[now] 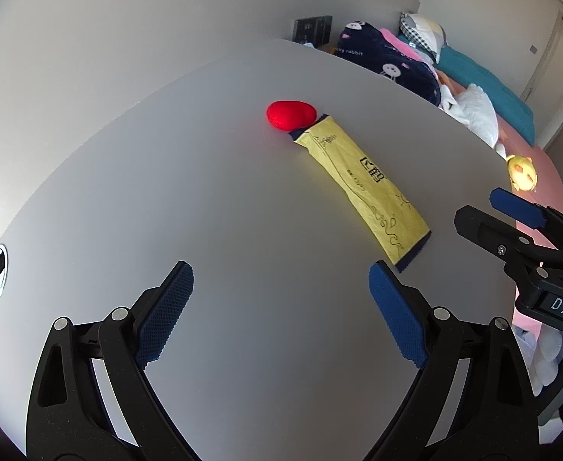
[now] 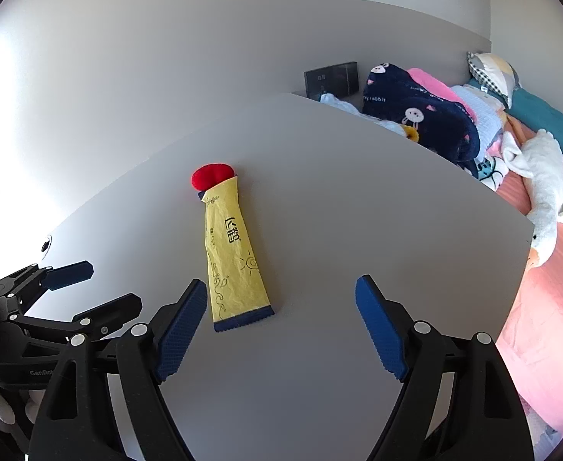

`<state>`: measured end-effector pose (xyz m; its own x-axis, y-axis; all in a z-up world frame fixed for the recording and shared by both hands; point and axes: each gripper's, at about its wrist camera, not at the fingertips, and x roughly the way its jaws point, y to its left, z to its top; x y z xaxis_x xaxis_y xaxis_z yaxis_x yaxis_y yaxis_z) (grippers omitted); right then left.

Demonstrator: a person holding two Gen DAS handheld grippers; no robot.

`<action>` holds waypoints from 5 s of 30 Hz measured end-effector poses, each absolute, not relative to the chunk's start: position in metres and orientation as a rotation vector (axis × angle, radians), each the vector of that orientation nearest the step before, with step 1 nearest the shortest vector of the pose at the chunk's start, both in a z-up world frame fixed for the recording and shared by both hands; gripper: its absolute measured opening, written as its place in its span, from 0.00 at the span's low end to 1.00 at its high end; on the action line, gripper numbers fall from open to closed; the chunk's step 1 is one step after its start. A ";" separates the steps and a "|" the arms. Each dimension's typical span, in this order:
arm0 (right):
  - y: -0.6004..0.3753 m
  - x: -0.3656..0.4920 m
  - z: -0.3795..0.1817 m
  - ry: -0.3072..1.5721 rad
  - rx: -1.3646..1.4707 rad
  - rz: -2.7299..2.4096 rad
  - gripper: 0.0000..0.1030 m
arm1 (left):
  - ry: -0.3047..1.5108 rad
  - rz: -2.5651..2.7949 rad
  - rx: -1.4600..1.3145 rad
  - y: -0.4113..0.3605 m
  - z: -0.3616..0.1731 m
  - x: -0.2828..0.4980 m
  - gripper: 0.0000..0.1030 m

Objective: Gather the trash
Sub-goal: 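Move both open tools over the yellow tube and red heart on the desk, then grasp the yellow tube with the right tool while the left tool grasps the red heart, then lift and carry the yellow tube and red heart over the black bin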

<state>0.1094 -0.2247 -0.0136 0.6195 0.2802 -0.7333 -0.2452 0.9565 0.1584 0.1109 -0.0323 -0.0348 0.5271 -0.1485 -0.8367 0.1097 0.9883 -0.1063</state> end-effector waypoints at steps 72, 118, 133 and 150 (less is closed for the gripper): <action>-0.255 0.218 -0.031 0.915 0.073 0.053 0.24 | 0.987 -0.106 0.056 -0.056 -0.053 0.275 0.60; -0.329 0.088 0.020 0.831 0.127 0.051 0.24 | 0.901 -0.326 0.094 -0.147 0.005 0.136 0.43; -0.390 0.038 0.017 0.822 0.184 -0.022 0.24 | 0.908 -0.475 0.152 -0.224 0.007 0.100 0.43; -0.465 -0.009 0.007 0.821 0.256 -0.162 0.24 | 0.910 -0.640 0.236 -0.311 0.006 0.069 0.43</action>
<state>-0.0092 -0.4652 0.0069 0.6719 -0.0433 -0.7394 0.2405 0.9569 0.1626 0.0685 -0.3114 0.0064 0.4453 -0.4142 -0.7938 0.6070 0.7914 -0.0724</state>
